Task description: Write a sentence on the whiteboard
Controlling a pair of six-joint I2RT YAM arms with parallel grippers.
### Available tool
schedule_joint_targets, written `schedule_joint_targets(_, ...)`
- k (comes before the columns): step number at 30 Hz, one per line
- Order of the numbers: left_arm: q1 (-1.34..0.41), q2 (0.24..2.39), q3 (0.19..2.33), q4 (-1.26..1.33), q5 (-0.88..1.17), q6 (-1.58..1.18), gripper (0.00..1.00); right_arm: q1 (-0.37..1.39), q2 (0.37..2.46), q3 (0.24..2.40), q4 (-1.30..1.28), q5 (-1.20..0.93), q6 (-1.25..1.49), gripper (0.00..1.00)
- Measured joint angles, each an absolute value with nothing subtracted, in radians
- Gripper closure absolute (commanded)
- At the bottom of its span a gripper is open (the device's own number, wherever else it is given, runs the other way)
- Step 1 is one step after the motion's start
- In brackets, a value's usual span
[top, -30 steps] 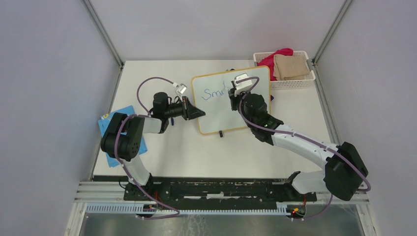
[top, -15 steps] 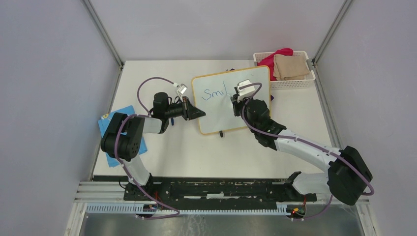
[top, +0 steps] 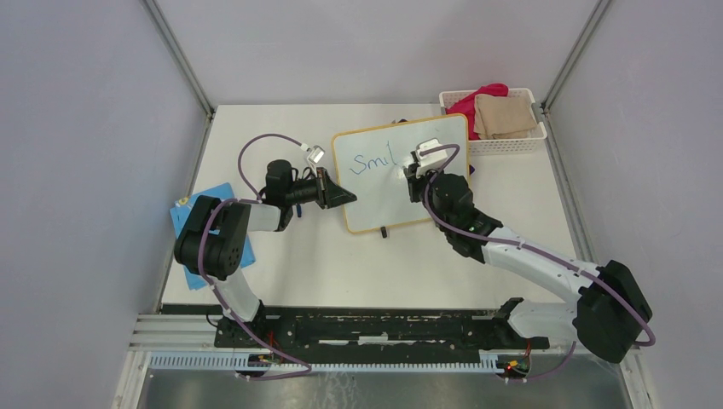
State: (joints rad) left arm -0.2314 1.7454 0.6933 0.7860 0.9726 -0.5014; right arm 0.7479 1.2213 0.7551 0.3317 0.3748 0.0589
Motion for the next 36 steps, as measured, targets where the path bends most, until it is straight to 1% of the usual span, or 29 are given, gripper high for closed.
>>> schedule_joint_targets(13,-0.231,1.745,0.693,0.782,0.973,-0.486,0.98,0.743,1.252,0.796,0.333,0.378,0.055,1.00)
schedule_joint_targets(36,-0.234,1.744,0.693,0.779,0.971,-0.484,0.98,0.717,1.265,0.797,0.335,0.393,0.055,1.00)
